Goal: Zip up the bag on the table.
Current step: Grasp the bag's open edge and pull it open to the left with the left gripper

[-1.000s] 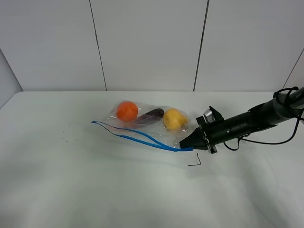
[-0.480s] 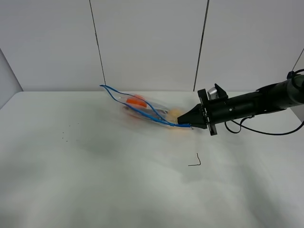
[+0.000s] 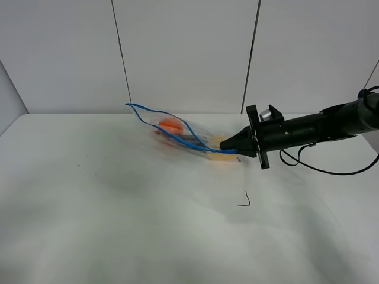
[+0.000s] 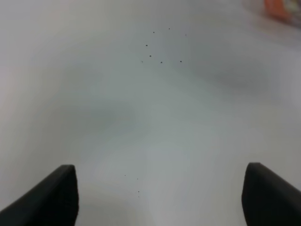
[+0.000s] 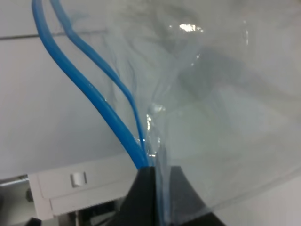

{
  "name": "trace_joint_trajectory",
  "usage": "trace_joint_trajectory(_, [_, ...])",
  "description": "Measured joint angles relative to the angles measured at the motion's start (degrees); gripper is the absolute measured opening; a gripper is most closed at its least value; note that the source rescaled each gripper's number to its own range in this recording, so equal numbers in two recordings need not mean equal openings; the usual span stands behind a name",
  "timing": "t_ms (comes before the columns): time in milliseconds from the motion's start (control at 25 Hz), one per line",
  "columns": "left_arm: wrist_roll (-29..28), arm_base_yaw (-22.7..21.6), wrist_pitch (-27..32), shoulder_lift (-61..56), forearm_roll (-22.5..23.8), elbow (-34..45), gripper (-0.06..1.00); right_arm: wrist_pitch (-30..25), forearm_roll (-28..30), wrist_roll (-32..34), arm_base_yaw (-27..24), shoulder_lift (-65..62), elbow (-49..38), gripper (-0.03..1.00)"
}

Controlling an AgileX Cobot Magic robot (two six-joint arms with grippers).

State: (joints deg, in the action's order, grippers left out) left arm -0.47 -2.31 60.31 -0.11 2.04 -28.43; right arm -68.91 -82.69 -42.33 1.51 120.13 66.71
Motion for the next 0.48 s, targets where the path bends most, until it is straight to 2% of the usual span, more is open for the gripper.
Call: trace_joint_trajectory(480, [0.00,0.00,0.00,0.00,0.00,0.00,1.00,0.05,-0.82,0.57,0.85,0.00,0.00,0.00])
